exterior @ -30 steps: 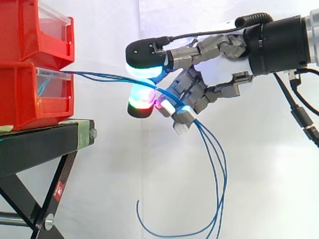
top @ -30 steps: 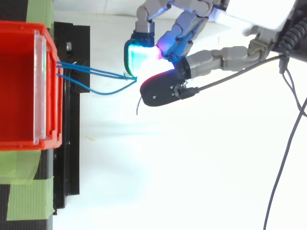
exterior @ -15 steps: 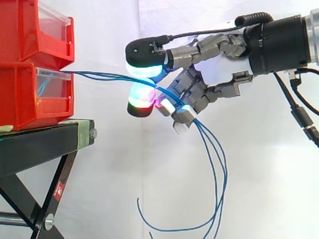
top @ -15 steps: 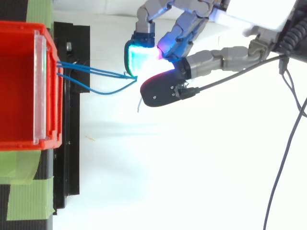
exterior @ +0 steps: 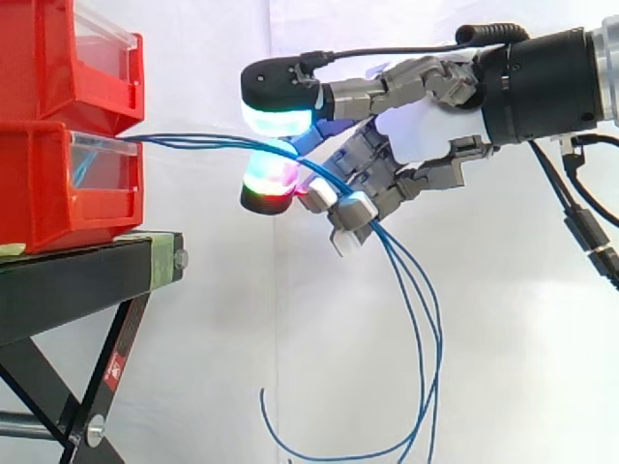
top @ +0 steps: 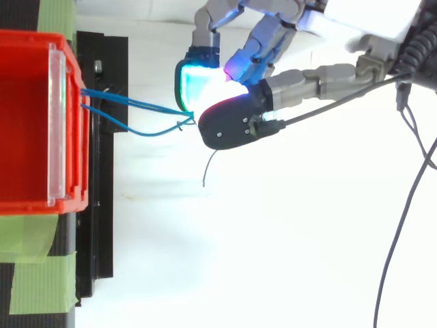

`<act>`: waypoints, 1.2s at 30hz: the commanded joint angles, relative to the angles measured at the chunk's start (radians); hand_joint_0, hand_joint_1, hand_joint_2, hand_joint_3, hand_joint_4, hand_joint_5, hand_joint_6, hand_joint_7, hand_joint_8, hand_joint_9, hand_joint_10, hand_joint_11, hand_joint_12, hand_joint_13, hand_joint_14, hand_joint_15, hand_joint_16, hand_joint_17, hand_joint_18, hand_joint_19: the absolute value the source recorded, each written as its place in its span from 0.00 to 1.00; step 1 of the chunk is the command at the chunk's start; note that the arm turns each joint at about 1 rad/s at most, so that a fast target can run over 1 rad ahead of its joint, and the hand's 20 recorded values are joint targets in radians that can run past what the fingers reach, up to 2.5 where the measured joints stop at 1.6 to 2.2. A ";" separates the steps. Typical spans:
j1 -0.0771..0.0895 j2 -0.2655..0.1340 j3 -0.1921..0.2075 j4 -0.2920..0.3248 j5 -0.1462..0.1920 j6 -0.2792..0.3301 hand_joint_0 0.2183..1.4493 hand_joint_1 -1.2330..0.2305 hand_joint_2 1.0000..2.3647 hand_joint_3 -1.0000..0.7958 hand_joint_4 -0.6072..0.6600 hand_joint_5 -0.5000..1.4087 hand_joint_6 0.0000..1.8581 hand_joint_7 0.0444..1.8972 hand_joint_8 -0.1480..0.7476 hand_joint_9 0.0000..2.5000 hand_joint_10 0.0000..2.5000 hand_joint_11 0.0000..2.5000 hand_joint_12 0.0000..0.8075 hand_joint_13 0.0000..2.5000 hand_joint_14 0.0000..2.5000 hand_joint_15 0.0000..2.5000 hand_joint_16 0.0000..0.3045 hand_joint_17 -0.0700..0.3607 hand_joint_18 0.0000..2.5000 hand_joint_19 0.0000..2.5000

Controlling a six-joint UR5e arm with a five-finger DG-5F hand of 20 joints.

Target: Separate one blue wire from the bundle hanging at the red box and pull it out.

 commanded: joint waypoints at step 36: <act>0.003 0.000 0.000 -0.001 0.001 0.029 0.34 0.31 0.02 0.51 0.60 0.15 0.51 0.51 0.57 0.44 0.01 0.49 0.54 0.52 0.01 0.49 0.20 0.47 0.39 0.29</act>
